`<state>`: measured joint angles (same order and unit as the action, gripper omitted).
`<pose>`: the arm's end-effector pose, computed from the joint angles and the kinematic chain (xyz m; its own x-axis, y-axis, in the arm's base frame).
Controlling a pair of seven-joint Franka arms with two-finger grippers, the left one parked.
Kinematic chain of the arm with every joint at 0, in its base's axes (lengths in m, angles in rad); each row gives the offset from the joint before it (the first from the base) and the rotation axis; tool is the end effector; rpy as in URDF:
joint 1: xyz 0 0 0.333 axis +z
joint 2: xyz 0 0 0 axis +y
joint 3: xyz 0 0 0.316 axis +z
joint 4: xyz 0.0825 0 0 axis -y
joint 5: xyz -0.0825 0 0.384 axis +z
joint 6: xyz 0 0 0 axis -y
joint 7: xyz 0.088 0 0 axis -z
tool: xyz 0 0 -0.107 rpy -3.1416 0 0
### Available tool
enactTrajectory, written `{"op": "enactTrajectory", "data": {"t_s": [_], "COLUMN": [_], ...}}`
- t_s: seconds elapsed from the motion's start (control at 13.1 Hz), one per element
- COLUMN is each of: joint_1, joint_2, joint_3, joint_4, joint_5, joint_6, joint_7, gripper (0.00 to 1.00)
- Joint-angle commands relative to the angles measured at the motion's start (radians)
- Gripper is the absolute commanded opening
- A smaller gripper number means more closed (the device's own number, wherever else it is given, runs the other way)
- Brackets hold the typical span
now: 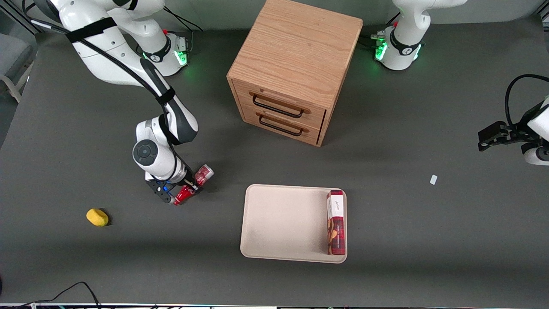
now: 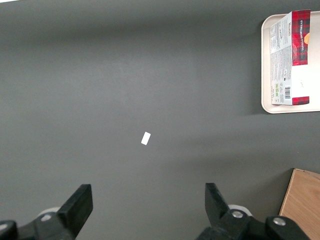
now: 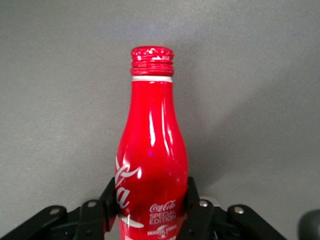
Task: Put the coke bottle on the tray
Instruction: 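Lift the bottle and carry it over the white tray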
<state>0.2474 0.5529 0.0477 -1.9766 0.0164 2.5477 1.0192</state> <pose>0.5880 0.1778 0.1867 0.7352 -0.6776 -0.0198 -0.6778 -0.7345 -0.0336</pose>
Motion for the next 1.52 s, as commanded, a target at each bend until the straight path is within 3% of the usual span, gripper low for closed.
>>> {"op": "enactTrajectory", "data": {"t_s": [0.0, 0.3, 0.68, 0.84, 0.99, 1.22, 1.45], "joint_1": [0.001, 0.006, 0.064, 0.101, 0.157, 0.162, 0.199], "joint_2": [-0.016, -0.001, 0.044, 0.138, 0.267, 0.376, 0.464], "joint_3": [-0.002, 0.03, 0.067, 0.092, 0.09, 0.09, 0.084], "joint_4": [0.083, 0.39, 0.68, 0.801, 0.956, 0.984, 0.992], "joint_5": [-0.021, -0.019, -0.085, -0.096, -0.148, -0.15, -0.153], "joint_6": [-0.094, -0.393, -0.51, -0.503, -0.485, -0.353, -0.297], "joint_7": [-0.033, -0.042, -0.114, -0.172, -0.336, -0.522, -0.538], "gripper": [0.0, 0.0, 0.0, 0.0, 0.0, 0.0, 0.0]}}
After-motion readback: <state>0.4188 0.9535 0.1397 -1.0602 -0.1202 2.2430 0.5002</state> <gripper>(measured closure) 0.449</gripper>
